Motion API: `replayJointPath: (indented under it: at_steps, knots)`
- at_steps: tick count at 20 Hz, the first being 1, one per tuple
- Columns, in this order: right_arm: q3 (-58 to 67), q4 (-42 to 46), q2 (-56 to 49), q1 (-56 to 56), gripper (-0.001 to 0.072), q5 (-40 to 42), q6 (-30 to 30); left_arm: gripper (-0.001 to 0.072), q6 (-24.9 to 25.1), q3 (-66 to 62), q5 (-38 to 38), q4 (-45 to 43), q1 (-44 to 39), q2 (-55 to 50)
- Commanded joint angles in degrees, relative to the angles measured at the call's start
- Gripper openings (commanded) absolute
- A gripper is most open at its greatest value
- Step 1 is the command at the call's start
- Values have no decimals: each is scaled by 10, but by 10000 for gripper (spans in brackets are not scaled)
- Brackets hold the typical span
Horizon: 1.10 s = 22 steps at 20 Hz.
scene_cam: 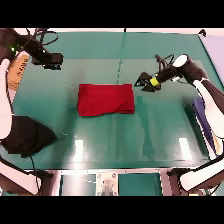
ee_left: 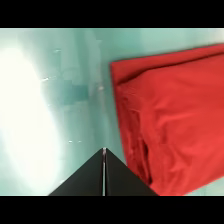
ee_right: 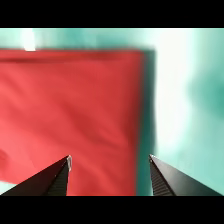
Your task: Fold the shirts.
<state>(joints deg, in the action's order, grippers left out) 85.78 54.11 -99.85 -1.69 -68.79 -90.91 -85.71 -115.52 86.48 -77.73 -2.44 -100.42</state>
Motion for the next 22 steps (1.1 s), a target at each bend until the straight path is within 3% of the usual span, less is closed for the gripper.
replayJointPath:
  at_steps: [1, 7, 8, 9, 10, 16, 22]
  knots:
    - [-63, -66, -24, 17, 552, -4, 45, 19, -14, 0, -1, -23, 0, 0]
    - [-69, -240, -104, -63, 552, 46, 108, 19, -13, 0, 10, -23, 0, 0]
    - [-67, -262, -108, -70, 484, 52, 121, 19, -13, 0, 13, -23, 0, 0]
    - [-62, -279, -108, -73, 65, 53, 138, 19, -12, 0, 16, -23, 0, 0]
    - [-48, -289, -107, -72, 26, 45, 140, 19, -12, 0, 18, -23, 0, 0]
    - [104, -236, -15, 1, 14, -33, 97, 19, -12, 0, 28, -23, 0, 0]
    - [229, -143, 70, 224, 14, -113, 15, 19, -13, 0, 30, -22, 0, 0]
